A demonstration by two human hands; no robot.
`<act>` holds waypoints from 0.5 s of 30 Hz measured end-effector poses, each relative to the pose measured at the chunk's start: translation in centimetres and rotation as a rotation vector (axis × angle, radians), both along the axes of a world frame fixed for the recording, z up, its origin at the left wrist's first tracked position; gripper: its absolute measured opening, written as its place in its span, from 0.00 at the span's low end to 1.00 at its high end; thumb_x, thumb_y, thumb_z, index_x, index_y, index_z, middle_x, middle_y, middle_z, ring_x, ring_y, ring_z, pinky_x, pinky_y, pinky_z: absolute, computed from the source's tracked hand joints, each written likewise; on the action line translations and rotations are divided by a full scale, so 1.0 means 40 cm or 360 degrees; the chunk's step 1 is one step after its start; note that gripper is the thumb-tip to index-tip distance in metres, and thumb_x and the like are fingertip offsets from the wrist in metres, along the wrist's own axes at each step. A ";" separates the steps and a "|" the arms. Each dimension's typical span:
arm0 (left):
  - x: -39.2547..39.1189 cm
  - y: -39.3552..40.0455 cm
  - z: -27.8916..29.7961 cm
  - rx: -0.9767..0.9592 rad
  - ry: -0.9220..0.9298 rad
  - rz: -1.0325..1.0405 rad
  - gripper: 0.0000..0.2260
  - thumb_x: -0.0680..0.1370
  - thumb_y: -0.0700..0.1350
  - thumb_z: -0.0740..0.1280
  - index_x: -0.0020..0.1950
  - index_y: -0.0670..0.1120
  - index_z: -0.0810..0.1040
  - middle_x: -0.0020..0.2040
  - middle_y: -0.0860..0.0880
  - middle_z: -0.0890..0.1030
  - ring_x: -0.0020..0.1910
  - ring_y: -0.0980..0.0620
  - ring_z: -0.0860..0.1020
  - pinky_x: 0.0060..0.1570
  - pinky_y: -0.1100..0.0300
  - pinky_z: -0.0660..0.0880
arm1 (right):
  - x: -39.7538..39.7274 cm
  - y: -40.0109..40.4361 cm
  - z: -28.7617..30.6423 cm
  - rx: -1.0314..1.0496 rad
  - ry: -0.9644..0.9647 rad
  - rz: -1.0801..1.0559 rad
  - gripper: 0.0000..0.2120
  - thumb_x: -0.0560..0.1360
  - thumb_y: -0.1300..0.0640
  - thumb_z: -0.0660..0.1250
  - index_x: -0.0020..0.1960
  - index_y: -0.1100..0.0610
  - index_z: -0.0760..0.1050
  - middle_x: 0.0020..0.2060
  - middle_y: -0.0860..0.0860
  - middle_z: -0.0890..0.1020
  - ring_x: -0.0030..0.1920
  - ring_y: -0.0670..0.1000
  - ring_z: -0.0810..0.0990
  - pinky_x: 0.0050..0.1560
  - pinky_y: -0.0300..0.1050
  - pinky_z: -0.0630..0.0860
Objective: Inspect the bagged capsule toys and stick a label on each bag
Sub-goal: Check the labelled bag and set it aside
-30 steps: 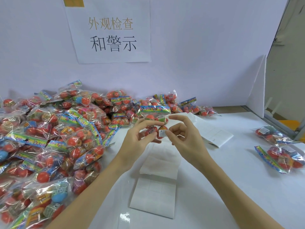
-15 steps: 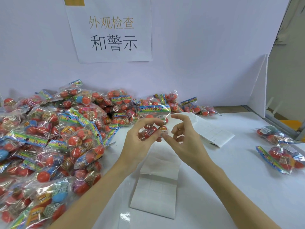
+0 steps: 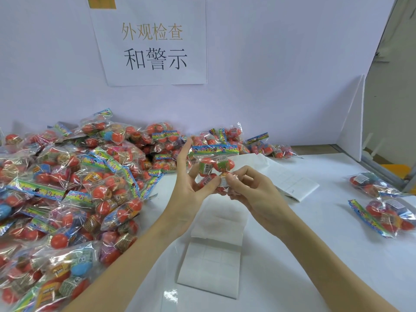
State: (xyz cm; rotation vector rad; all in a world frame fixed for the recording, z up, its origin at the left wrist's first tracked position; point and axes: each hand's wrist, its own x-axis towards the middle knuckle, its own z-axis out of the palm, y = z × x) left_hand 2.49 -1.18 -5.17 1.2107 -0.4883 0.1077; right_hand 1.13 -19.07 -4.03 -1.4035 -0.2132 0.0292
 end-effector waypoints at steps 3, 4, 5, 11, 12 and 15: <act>0.000 -0.003 -0.003 0.0019 0.0060 0.0003 0.38 0.79 0.34 0.72 0.79 0.64 0.61 0.65 0.45 0.82 0.57 0.41 0.83 0.54 0.48 0.83 | 0.002 0.001 -0.002 0.0121 0.0065 0.0023 0.13 0.76 0.51 0.73 0.51 0.61 0.80 0.40 0.55 0.81 0.40 0.51 0.78 0.48 0.43 0.78; 0.000 -0.004 -0.001 0.0059 0.0092 0.0041 0.34 0.78 0.37 0.74 0.77 0.60 0.64 0.63 0.47 0.82 0.58 0.41 0.83 0.53 0.48 0.83 | 0.002 0.001 -0.003 0.0075 0.0082 -0.0027 0.13 0.77 0.51 0.73 0.53 0.61 0.80 0.40 0.55 0.81 0.41 0.51 0.78 0.49 0.43 0.77; 0.001 -0.003 0.002 0.0139 0.0124 0.0120 0.28 0.77 0.42 0.76 0.73 0.54 0.68 0.61 0.48 0.83 0.58 0.42 0.83 0.53 0.50 0.83 | 0.002 0.001 -0.002 -0.0041 0.0082 -0.0094 0.13 0.79 0.51 0.72 0.55 0.60 0.81 0.40 0.54 0.82 0.40 0.50 0.78 0.48 0.42 0.77; 0.013 0.015 0.016 0.0291 0.0304 0.0578 0.12 0.77 0.50 0.76 0.56 0.45 0.84 0.47 0.43 0.87 0.44 0.48 0.85 0.49 0.53 0.82 | 0.000 0.005 0.004 -0.0758 -0.0198 -0.0223 0.09 0.82 0.53 0.69 0.52 0.58 0.82 0.38 0.49 0.85 0.34 0.41 0.79 0.38 0.32 0.73; 0.015 0.019 0.016 0.0221 0.0341 0.0547 0.08 0.78 0.46 0.75 0.53 0.43 0.85 0.46 0.40 0.86 0.42 0.46 0.83 0.48 0.53 0.82 | 0.000 0.004 0.005 -0.0759 -0.0211 -0.0237 0.09 0.82 0.52 0.69 0.51 0.58 0.82 0.36 0.46 0.84 0.33 0.40 0.78 0.37 0.32 0.73; 0.024 0.032 0.023 -0.0083 0.0547 0.0441 0.04 0.79 0.40 0.73 0.46 0.40 0.83 0.41 0.42 0.83 0.38 0.49 0.82 0.40 0.58 0.82 | 0.005 -0.002 0.005 -0.0655 -0.0184 -0.0291 0.09 0.83 0.51 0.68 0.49 0.56 0.82 0.32 0.45 0.82 0.32 0.42 0.77 0.37 0.35 0.73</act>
